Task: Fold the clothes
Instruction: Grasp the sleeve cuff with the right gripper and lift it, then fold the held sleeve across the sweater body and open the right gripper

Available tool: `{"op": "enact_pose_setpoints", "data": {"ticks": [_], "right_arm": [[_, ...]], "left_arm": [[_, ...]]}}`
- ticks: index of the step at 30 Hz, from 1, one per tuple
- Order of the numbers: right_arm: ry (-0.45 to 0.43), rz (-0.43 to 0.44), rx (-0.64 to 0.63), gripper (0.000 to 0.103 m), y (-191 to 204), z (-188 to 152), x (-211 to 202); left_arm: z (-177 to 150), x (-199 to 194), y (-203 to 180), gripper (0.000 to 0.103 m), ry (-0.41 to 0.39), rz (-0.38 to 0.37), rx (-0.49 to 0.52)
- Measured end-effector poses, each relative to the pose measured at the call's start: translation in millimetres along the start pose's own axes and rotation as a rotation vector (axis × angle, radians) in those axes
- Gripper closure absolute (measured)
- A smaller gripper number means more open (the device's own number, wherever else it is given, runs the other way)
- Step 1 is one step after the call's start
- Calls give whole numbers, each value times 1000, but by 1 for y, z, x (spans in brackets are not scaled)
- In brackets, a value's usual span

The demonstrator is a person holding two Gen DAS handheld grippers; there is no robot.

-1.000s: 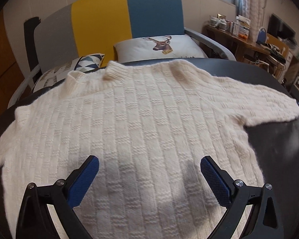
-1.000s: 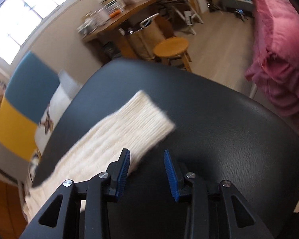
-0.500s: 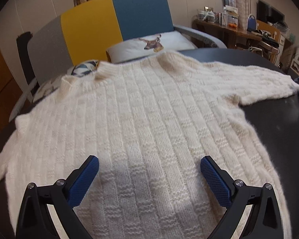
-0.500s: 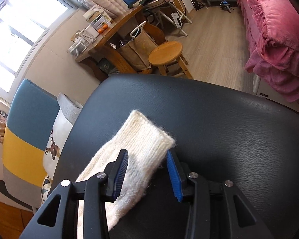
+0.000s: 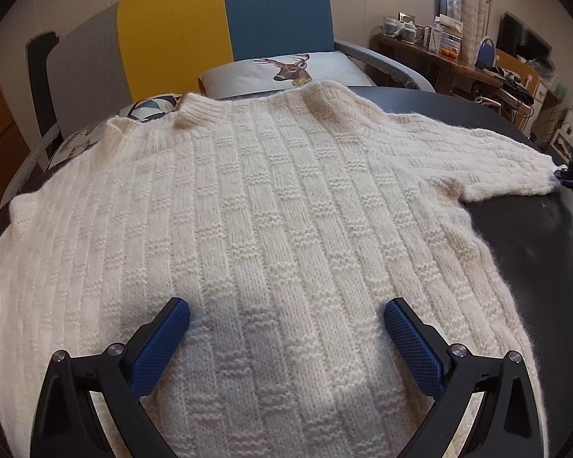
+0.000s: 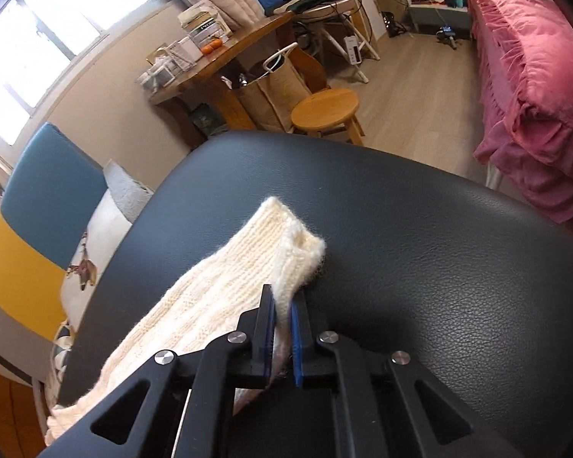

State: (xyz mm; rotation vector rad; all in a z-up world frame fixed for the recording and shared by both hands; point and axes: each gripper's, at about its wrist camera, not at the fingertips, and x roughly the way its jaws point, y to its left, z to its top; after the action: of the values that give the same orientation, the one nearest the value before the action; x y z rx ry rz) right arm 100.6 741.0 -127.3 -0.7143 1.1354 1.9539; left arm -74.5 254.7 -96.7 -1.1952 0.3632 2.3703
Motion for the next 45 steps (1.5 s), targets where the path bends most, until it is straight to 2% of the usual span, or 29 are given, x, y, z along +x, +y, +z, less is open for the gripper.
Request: {"op": "enact_pose_setpoints", "data": {"ticks": [4,10,14,18,29,33,37,40,45], "right_arm": [[-9,41,34,97,2,-2,-11],[-24,120,-3,97,27,0,-38],[-26,179,-45,97,55,-1,-57],[-10,272,-106,97,97,-17,-76],[78,490,-252,97,214,-87,-108],[149,576,-289,97,248,-120,-112],[231,642,-329,97,278,-153,-110],[298,688,-347,97,299,-183,-105],[403,759,-367,97,325,-231,-95]], "left_arm": [[1,-4,1,0,-8,-1,-4],[9,-22,2,0,-65,-8,-1],[15,-31,16,0,-79,-14,-51],[20,-39,35,0,-89,-25,-119],[44,-65,81,0,-158,-69,-272],[57,-73,92,0,-173,-92,-312],[68,-84,99,0,-208,-26,-299],[71,-88,109,0,-208,-35,-298],[70,-87,140,0,-204,-35,-372]]}}
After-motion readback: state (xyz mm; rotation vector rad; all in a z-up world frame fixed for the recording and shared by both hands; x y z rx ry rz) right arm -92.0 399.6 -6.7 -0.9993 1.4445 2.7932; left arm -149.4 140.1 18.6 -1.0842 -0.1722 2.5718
